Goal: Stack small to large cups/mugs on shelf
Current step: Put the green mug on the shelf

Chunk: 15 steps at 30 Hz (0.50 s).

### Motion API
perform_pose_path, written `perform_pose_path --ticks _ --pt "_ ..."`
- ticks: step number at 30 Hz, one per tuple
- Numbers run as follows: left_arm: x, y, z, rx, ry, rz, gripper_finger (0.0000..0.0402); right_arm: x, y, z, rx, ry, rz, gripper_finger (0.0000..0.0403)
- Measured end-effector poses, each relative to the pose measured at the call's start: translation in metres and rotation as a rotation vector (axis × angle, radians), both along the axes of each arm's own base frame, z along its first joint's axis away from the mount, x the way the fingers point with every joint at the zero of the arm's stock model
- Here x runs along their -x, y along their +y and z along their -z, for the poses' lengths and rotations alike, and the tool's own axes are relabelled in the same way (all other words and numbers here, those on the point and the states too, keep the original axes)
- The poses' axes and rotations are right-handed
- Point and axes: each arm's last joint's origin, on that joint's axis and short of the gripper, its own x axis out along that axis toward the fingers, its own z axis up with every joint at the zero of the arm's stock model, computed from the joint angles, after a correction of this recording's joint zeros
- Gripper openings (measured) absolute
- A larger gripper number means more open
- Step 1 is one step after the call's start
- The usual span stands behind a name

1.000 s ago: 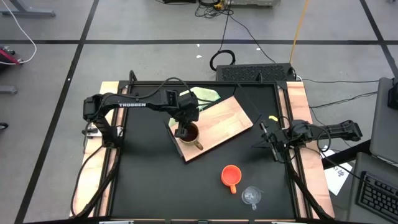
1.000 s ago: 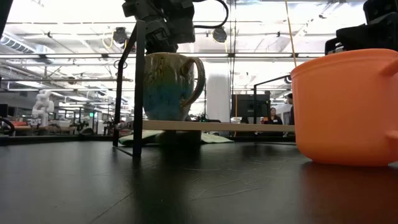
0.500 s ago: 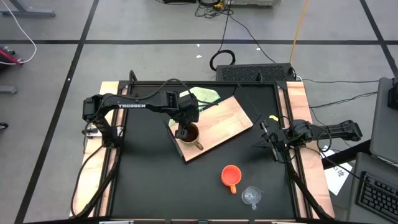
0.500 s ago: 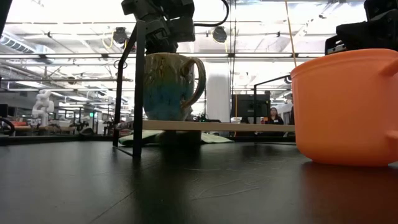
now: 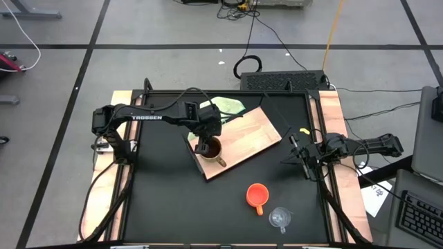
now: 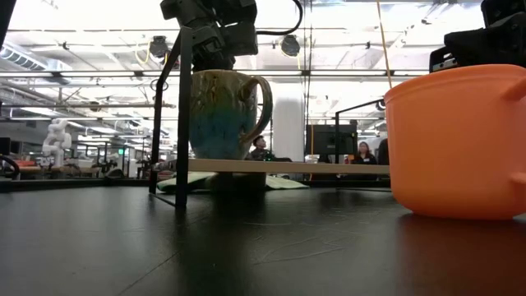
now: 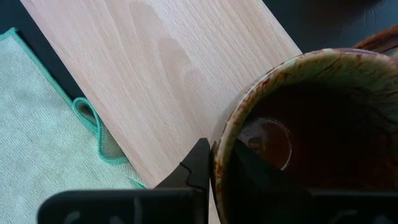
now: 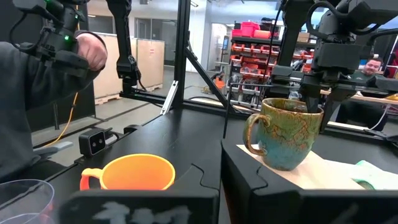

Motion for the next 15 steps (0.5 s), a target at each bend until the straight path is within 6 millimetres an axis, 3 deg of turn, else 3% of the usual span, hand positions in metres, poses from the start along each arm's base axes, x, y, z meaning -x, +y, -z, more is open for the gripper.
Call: perform_pose_path --ticks 15 --pt "-0.0009 0.0005 0.0004 -0.012 -0.006 -0.002 0.0059 0.0000 0.0000 0.0000 0.000 0.000 0.000 0.0000"
